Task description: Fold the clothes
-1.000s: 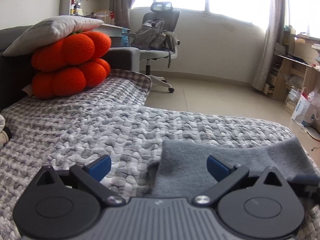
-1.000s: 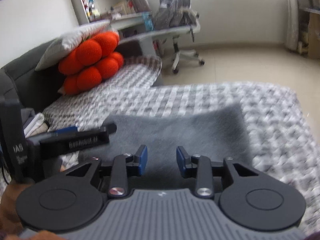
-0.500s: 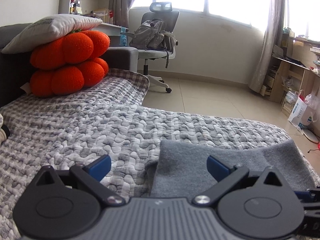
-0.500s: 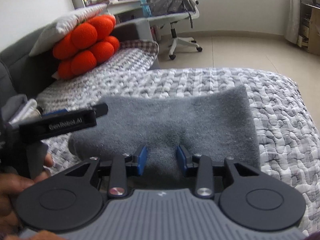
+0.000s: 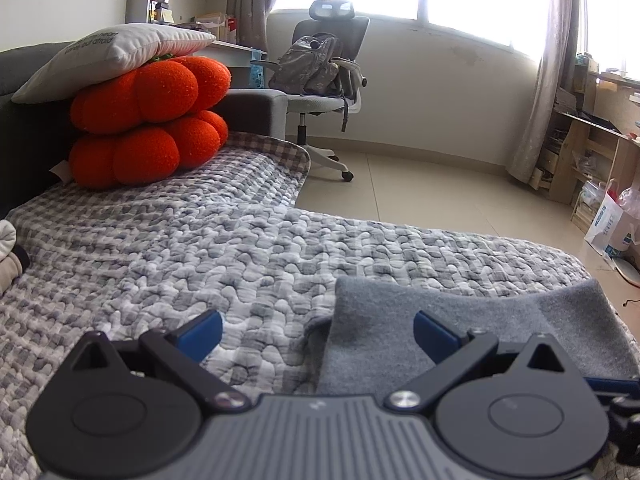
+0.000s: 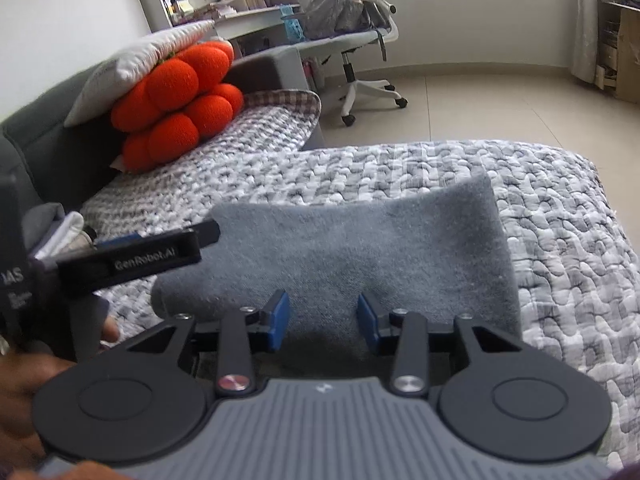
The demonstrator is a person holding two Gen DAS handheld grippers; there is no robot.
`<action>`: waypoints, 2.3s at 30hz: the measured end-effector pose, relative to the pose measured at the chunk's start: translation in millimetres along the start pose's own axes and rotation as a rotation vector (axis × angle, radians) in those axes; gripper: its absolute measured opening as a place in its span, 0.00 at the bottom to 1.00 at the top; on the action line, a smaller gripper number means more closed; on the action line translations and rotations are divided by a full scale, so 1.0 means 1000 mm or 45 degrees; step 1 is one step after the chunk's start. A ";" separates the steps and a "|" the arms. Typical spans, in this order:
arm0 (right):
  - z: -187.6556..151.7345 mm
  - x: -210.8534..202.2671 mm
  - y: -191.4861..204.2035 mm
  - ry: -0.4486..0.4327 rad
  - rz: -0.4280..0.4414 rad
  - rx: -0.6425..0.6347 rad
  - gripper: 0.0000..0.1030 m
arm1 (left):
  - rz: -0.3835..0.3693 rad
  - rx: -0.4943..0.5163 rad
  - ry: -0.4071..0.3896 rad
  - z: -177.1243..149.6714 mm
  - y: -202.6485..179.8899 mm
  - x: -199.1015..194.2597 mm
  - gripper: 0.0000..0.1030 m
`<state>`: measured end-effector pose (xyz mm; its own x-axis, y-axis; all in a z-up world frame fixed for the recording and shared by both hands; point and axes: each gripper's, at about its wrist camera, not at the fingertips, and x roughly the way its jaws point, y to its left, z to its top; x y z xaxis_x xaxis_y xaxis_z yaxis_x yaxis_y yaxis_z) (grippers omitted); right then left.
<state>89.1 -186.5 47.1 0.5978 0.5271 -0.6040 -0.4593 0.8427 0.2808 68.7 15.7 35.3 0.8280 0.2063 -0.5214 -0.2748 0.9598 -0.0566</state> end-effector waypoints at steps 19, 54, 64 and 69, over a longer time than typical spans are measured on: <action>-0.002 0.005 0.000 0.035 0.025 0.001 0.42 | 0.106 0.138 -0.041 0.001 -0.015 -0.010 0.99; 0.003 -0.006 -0.054 -0.055 -0.034 0.154 0.42 | -0.081 0.431 0.037 -0.022 -0.061 -0.007 1.00; 0.000 -0.018 -0.080 -0.056 -0.169 0.118 0.47 | -0.161 0.309 0.120 -0.020 -0.047 0.005 1.00; -0.006 -0.036 -0.098 -0.054 -0.096 0.244 0.47 | -0.140 0.344 0.099 -0.020 -0.053 0.004 1.00</action>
<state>109.1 -288.2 37.0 0.6549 0.4622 -0.5979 -0.2810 0.8834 0.3751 76.5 -37.9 19.6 0.8026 0.0931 -0.5892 -0.0370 0.9936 0.1066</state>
